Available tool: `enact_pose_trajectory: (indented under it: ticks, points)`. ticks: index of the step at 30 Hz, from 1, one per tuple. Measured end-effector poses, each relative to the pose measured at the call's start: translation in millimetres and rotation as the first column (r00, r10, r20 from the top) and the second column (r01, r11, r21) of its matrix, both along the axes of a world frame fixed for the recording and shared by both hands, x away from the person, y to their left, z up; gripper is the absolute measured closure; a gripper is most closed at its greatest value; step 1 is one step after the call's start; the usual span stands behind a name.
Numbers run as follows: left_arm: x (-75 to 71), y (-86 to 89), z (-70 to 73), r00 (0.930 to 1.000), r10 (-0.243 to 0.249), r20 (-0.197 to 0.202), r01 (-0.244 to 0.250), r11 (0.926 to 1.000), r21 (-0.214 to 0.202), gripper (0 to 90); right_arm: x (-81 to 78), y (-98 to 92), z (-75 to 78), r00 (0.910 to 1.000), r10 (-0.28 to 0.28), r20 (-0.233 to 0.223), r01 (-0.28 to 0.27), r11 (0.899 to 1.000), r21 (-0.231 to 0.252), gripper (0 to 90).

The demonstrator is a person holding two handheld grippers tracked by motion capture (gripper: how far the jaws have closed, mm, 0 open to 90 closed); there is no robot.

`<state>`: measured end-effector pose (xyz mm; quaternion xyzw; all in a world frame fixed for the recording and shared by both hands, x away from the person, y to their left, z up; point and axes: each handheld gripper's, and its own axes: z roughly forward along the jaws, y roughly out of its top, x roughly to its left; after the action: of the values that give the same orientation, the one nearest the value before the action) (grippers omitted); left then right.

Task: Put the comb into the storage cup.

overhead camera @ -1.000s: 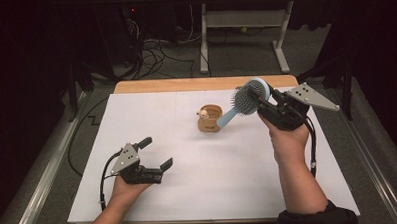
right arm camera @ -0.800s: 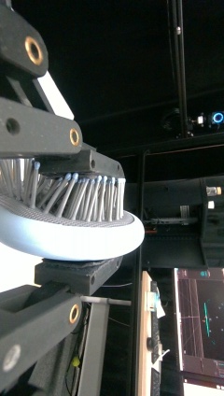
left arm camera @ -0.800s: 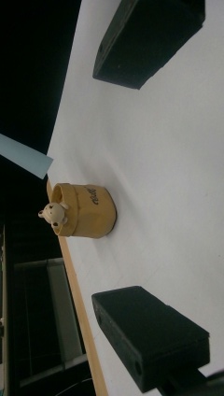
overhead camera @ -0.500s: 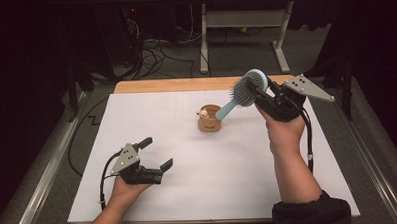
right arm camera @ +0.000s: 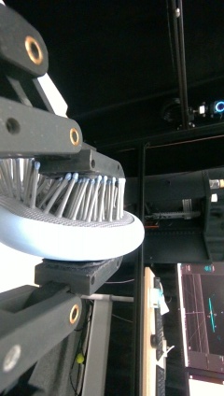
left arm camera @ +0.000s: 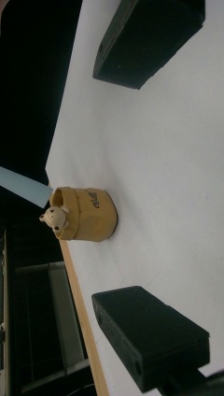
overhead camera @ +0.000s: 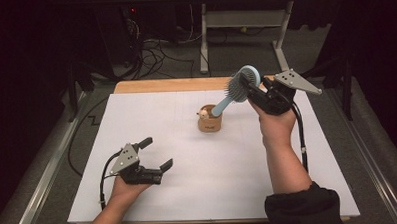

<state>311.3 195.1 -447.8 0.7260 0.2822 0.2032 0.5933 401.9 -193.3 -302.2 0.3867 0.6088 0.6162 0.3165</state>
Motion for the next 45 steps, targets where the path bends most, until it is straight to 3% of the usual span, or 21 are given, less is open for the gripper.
enact_pose_trajectory:
  ticks: [26,45]
  points:
    - [0.2,1.4,0.2,1.0,-0.003,0.0,0.003,1.0,-0.009,0.0,27.9,14.3,-16.0,0.9988,-0.014,-0.047,0.014,1.0,-0.011,59.2]
    - [0.3,2.3,0.5,1.0,0.002,0.0,-0.002,0.9999,-0.015,0.0,35.9,25.1,-35.5,0.9957,-0.001,-0.092,0.001,1.0,-0.007,59.2]
